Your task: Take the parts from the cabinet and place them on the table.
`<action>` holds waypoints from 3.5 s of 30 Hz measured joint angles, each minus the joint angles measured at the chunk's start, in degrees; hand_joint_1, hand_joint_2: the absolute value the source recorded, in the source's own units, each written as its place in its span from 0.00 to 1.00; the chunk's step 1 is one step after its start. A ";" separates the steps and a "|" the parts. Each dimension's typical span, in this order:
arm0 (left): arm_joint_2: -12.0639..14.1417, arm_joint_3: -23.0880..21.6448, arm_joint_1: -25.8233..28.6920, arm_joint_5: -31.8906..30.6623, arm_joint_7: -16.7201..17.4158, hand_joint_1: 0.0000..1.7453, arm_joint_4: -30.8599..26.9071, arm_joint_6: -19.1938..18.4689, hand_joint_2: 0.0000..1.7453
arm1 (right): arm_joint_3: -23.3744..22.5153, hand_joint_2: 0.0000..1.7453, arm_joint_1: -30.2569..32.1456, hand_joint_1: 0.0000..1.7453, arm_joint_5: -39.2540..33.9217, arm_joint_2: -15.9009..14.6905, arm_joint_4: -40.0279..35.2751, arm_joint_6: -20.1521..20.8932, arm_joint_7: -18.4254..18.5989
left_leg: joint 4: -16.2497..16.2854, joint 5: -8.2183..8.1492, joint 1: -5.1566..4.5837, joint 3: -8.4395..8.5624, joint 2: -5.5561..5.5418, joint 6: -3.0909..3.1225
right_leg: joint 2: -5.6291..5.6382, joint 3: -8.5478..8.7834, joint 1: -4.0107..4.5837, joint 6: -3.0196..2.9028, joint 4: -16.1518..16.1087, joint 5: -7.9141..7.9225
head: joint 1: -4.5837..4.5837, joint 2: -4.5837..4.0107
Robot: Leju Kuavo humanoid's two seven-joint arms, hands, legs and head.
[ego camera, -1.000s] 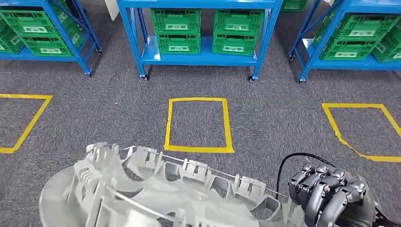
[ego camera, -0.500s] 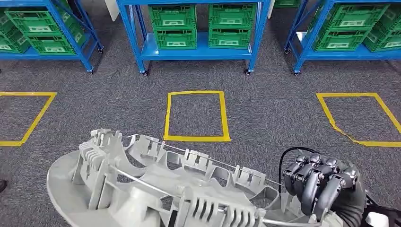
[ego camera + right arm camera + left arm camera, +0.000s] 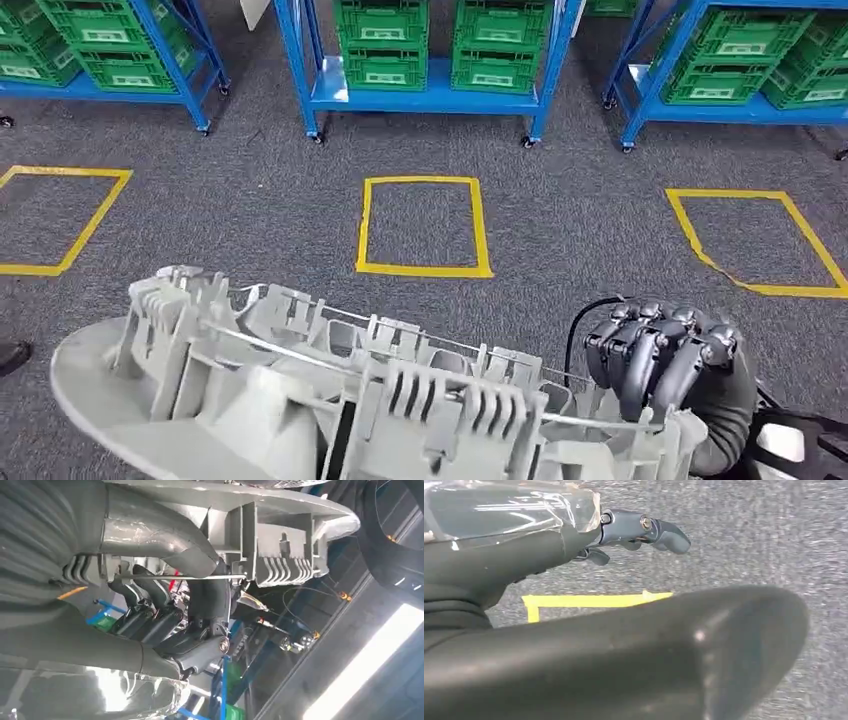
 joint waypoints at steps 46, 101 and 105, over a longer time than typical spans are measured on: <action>-0.20 0.04 0.84 3.70 1.27 0.00 -0.31 0.15 0.00 | 3.91 1.00 -1.28 1.00 6.01 1.31 0.11 0.46 4.46 | 20.69 -8.85 1.58 -10.03 -0.58 -4.51 | -2.12 10.69 0.10 -1.76 -19.32 5.11 | -0.74 0.00; -0.48 0.05 0.03 9.53 1.51 0.00 4.20 3.98 0.00 | 5.75 1.00 -0.52 1.00 10.16 2.34 -0.37 1.33 4.02 | 3.38 -0.99 1.14 -2.88 -8.36 -2.81 | 1.83 8.54 -0.15 -1.57 -17.78 5.81 | 0.39 0.00; -0.42 0.02 -0.20 9.42 1.18 0.00 4.26 3.39 0.00 | 6.03 1.00 -0.90 1.00 9.40 2.32 -0.30 1.35 4.26 | 17.83 -8.34 1.24 -10.07 -0.69 -3.91 | -0.88 8.76 0.42 -2.53 -17.76 5.42 | -0.24 0.00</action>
